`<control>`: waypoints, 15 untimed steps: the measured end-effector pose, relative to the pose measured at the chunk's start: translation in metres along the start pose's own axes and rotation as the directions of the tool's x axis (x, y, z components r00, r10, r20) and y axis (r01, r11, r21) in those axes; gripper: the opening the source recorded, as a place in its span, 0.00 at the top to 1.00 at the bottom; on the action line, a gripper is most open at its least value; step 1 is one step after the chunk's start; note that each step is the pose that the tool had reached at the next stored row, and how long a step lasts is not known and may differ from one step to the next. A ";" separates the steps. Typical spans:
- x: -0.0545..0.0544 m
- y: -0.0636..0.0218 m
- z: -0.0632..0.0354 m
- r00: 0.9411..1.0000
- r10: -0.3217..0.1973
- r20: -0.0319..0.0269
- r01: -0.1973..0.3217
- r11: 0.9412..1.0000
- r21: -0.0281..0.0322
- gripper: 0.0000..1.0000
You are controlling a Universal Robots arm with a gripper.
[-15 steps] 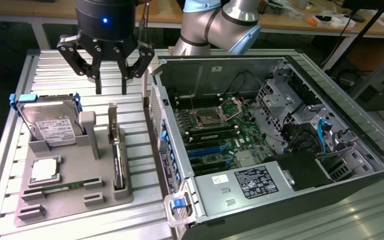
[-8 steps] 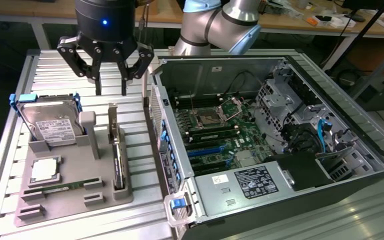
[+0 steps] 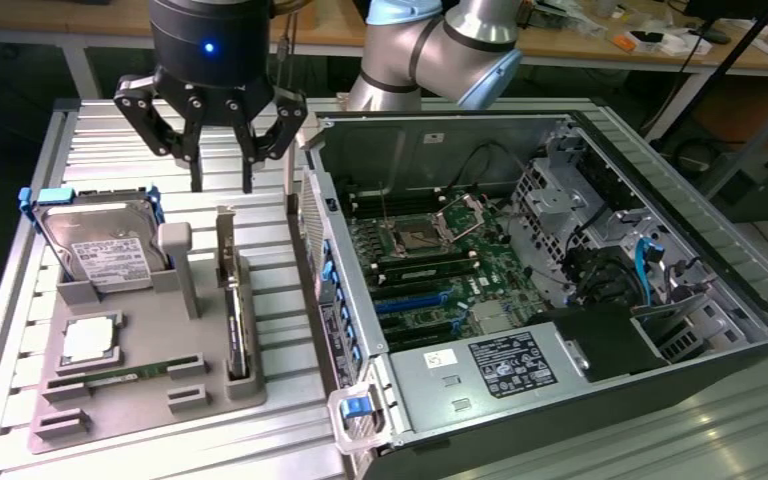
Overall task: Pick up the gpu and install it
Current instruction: 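Pick up the gpu and move the gpu toward the slot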
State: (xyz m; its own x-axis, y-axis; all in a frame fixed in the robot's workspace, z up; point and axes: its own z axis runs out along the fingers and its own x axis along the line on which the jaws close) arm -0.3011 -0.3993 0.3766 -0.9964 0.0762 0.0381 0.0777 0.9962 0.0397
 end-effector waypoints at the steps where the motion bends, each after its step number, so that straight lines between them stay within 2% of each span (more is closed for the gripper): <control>1: 0.000 0.0000 0.0003 1.000 0.000 0.000 0.000 1.000 0.000 0.52; 15: 0.000 -0.0018 0.0047 1.000 0.000 0.000 0.000 1.000 0.000 0.52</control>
State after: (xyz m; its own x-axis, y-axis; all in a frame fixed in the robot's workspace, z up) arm -0.3017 -0.4009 0.3719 -0.9964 0.0762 0.0381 0.0777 0.9962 0.0396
